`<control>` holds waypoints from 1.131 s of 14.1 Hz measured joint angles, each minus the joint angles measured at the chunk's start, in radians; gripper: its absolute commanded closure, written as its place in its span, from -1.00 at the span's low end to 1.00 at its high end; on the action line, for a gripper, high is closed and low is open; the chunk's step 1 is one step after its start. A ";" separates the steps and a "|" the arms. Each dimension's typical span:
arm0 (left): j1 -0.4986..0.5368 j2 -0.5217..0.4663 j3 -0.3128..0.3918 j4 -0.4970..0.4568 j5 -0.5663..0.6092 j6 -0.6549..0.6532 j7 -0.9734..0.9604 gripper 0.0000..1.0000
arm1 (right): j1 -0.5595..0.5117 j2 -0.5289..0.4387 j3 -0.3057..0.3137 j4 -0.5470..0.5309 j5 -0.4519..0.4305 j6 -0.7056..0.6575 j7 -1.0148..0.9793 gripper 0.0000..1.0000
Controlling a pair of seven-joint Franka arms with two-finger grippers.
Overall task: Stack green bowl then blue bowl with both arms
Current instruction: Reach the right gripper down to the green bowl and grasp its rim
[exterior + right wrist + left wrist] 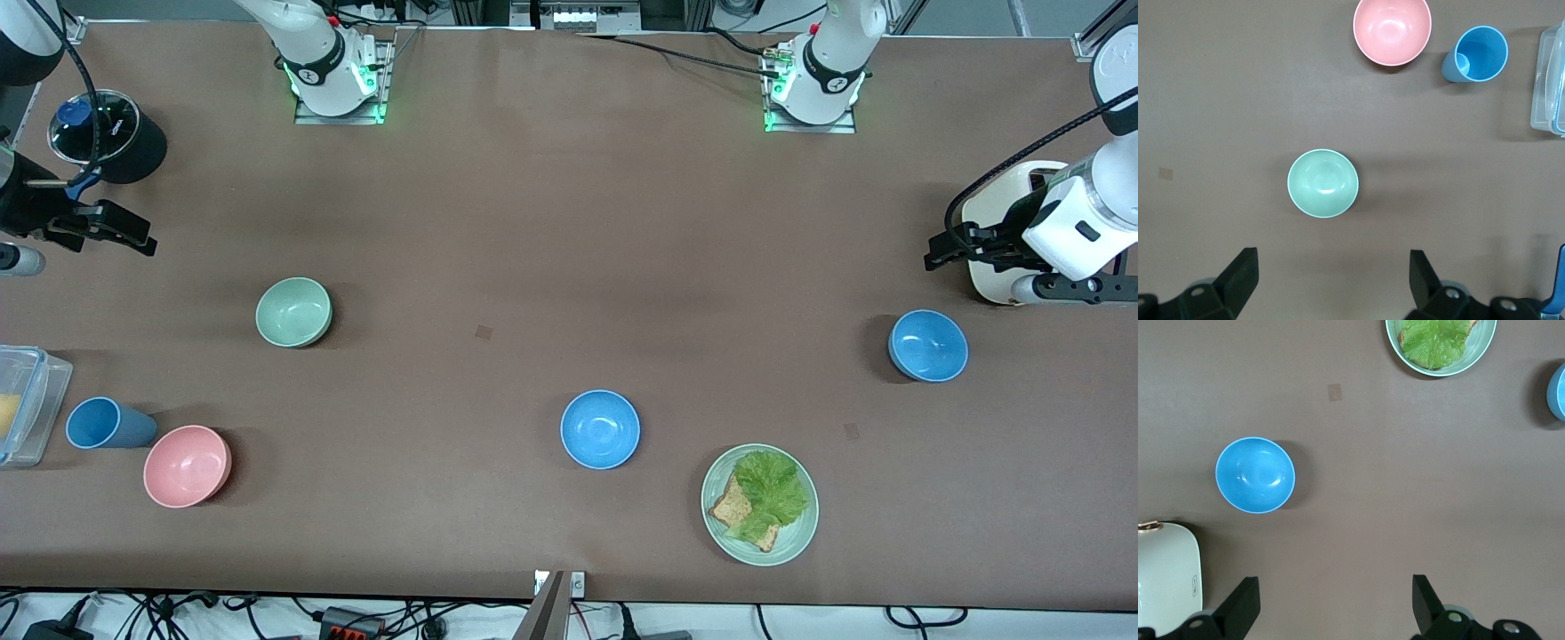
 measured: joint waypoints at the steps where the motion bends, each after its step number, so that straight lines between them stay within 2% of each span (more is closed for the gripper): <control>1: 0.000 0.000 0.000 0.000 0.000 0.000 0.000 -1.00 | 0.000 0.000 0.000 0.000 0.000 0.000 0.000 -1.00; 7: 0.000 0.000 0.000 0.000 0.000 0.000 0.000 -1.00 | -0.001 0.007 0.000 -0.010 0.000 -0.001 0.000 -1.00; 9: 0.000 0.000 0.000 0.000 0.000 0.000 0.000 -1.00 | -0.001 0.044 0.001 -0.025 0.000 0.011 -0.001 -1.00; 11: -0.001 0.001 0.000 0.000 0.000 0.000 0.000 -1.00 | 0.005 0.127 0.007 -0.038 -0.009 0.050 -0.002 -1.00; 16: 0.000 0.007 0.000 0.001 0.000 -0.006 0.000 -1.00 | 0.024 0.405 0.010 -0.045 -0.021 0.196 -0.002 -1.00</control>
